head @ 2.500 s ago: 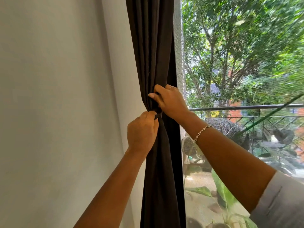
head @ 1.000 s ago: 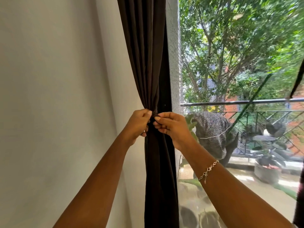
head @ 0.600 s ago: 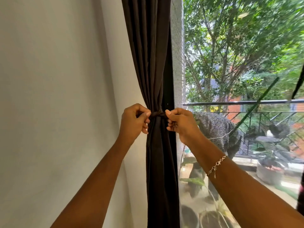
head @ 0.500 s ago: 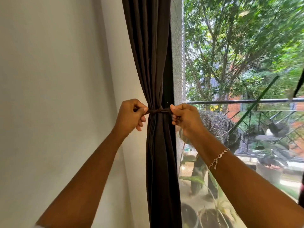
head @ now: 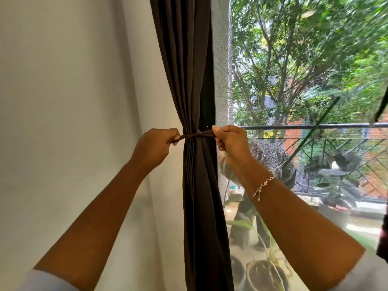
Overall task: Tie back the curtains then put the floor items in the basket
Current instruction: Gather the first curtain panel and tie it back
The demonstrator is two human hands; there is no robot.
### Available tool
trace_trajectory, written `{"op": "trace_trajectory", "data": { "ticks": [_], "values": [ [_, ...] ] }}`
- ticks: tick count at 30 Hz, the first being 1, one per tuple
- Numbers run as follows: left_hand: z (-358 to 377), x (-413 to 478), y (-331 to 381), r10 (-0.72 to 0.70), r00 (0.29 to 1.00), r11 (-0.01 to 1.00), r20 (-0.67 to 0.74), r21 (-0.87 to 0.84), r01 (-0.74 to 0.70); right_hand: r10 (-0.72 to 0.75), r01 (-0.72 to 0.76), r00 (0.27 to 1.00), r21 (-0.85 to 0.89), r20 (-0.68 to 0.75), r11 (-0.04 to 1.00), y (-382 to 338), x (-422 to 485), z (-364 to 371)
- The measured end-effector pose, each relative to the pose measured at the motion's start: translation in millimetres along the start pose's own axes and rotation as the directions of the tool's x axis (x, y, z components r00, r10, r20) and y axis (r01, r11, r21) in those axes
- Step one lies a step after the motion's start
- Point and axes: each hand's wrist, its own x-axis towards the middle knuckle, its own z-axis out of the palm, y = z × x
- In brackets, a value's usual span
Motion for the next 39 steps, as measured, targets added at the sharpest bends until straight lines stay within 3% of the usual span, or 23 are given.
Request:
{"op": "trace_trajectory", "data": {
  "ticks": [2,6,9,12,17,21,25,28,33,39],
  "values": [
    [9,-4,1,-0.033,0.998,0.999,-0.062,-0.03,0.031,0.031,-0.03,0.999,0.054,-0.02,0.998,8,-3,3],
    [36,-15,18,-0.158,0.985,0.91,-0.067,-0.397,0.119,0.155,-0.173,0.98,0.146,0.124,0.974,27,-18,8],
    [60,-33,25,-0.296,0.953,0.811,0.061,-0.511,0.285,0.187,-0.18,0.953,-0.051,0.237,0.982,45,-28,7],
    [85,-57,23,-0.359,0.907,0.815,0.218,-0.401,0.419,0.18,-0.12,0.957,-0.255,0.228,0.96,66,-36,3],
    [106,-81,24,-0.398,0.91,0.849,0.117,-0.328,0.414,0.055,0.054,0.982,-0.544,0.183,0.837,86,-46,5],
    [101,-78,21,-0.404,0.907,0.873,0.121,-0.246,0.422,0.056,0.121,0.966,-0.636,0.252,0.762,81,-44,6],
    [86,-64,24,-0.424,0.901,0.874,0.088,-0.219,0.433,-0.037,0.252,0.96,-0.796,0.278,0.551,70,-42,10],
    [65,-38,28,-0.336,0.939,0.932,-0.071,-0.171,0.32,-0.151,0.371,0.928,-0.813,0.34,0.449,50,-29,12],
    [15,23,33,-0.148,0.969,0.976,-0.198,0.129,0.175,-0.294,0.489,0.858,-0.845,0.421,0.216,-4,6,16],
    [-61,95,57,-0.021,0.944,0.949,-0.33,0.291,0.123,-0.508,0.553,0.746,-0.826,0.43,0.113,-98,41,26]
  ]
}}
